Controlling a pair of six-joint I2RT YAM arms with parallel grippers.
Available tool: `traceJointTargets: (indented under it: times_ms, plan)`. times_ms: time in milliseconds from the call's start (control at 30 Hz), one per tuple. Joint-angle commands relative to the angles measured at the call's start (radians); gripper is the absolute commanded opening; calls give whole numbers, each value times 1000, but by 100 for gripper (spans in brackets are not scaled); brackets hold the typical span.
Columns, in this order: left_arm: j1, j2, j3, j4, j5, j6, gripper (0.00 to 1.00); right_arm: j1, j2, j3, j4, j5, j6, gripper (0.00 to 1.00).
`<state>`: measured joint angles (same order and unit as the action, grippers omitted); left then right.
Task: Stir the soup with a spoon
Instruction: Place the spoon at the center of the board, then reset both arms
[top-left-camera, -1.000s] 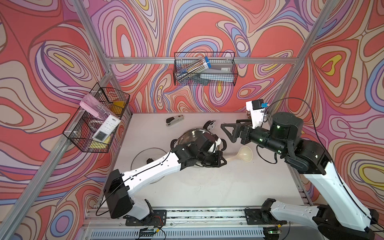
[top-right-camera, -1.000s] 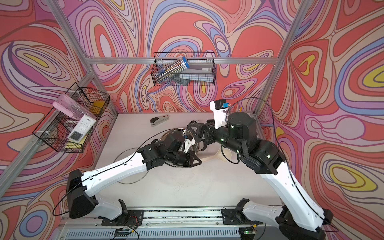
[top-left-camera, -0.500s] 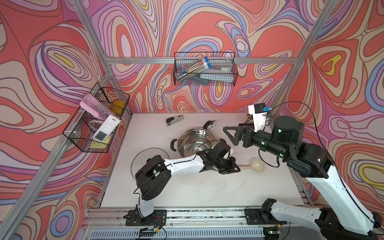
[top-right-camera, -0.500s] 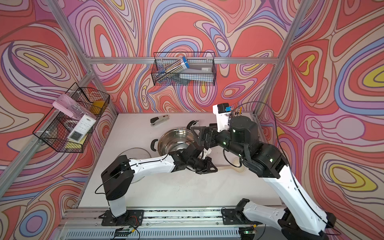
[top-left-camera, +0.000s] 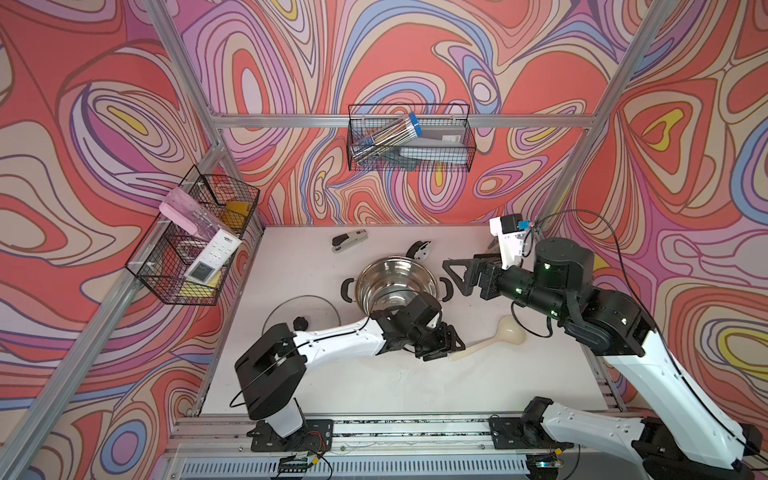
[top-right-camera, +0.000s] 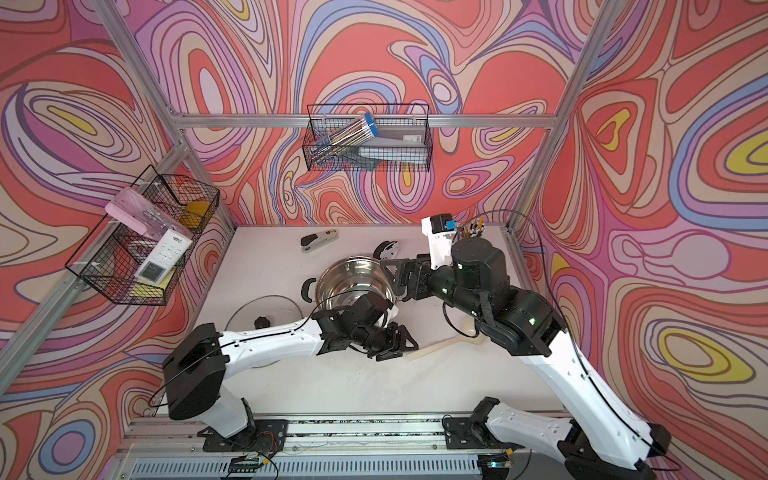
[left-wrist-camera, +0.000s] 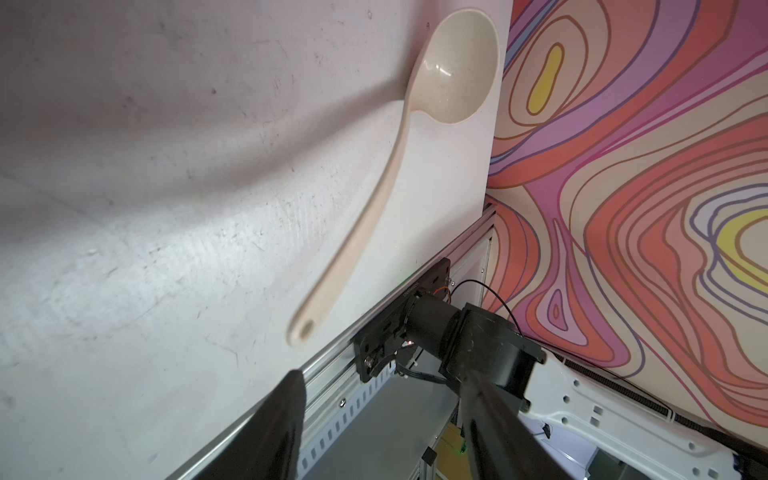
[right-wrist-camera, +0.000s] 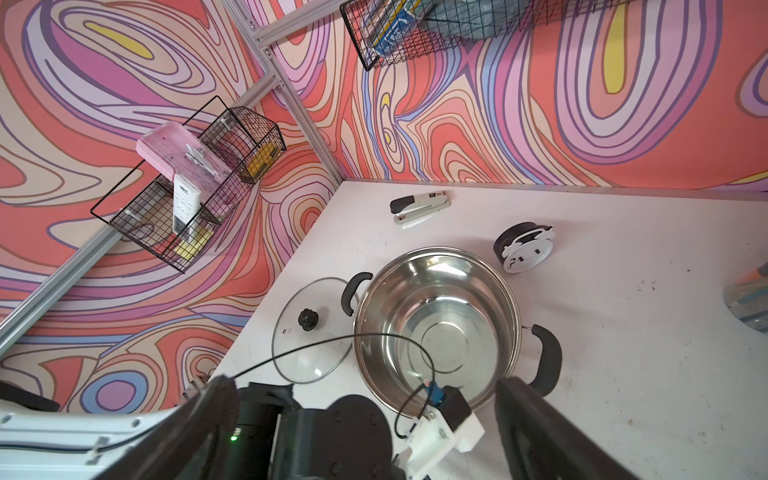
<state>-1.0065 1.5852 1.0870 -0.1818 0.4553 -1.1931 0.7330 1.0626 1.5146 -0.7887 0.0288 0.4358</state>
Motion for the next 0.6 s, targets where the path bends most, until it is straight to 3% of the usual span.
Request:
traceJointTargets:
  times_ms: [0, 100, 167, 333, 400, 467, 567]
  plan:
    - [4, -116, -46, -201, -91, 58, 66, 5, 0, -33, 42, -6, 3, 98]
    - [10, -254, -100, -288, -172, 69, 68, 5, 0, -61, 54, 34, -9, 98]
    - [17, -345, -107, -356, -251, 110, 69, 5, 0, -83, 46, 136, -14, 98]
    - [20, -491, 47, -619, -685, 364, 72, 4, 58, -141, 47, 347, -166, 98]
    - [19, -528, 95, -619, -826, 522, 78, 5, 65, -183, 95, 429, -194, 95]
    - [20, -554, 134, -610, -973, 624, 92, 4, 48, -259, 213, 487, -280, 98]
    - [43, -593, 80, -401, -1168, 862, 99, -42, 5, -440, 513, 470, -429, 98]
